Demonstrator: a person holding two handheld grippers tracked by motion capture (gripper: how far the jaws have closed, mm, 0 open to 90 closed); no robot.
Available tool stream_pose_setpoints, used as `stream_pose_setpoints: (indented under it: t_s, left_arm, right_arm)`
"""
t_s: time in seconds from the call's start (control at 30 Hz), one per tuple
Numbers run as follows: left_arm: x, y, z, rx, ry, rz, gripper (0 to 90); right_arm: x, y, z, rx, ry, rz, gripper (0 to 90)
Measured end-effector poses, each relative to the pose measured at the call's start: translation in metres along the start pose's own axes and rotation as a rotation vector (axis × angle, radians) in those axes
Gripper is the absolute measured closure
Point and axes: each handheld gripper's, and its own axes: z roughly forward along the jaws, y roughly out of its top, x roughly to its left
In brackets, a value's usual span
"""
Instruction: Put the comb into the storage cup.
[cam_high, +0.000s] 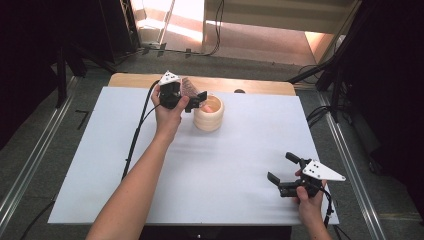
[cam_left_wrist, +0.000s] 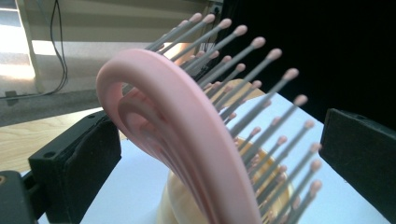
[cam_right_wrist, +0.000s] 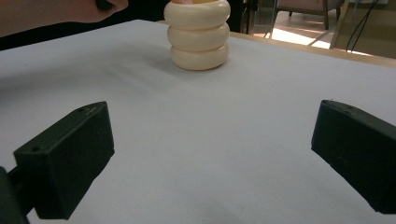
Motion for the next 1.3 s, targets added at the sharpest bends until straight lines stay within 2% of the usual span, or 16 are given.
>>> stream_pose_setpoints:
  t_s: [0.13, 0.97, 1.13, 1.3]
  left_arm:
    - [0.002, -0.001, -0.004, -0.005, -0.011, -0.008, 0.0]
    - [0.001, -0.008, -0.037, -0.036, -0.038, 0.036, 0.0]
    - [-0.001, -0.01, -0.046, -0.04, -0.043, 0.055, 0.0]
    - [-0.006, -0.012, -0.053, -0.023, -0.049, 0.082, 0.0]
  right_arm:
    - [0.0, 0.0, 0.001, -0.002, 0.001, -0.004, 0.0]
    - [0.001, 0.001, 0.002, 0.0, -0.008, -0.016, 0.0]
    - [0.002, 0.001, 0.002, 0.001, -0.007, -0.019, 0.0]
    - [0.002, 0.001, 0.002, 0.002, -0.01, -0.021, 0.0]
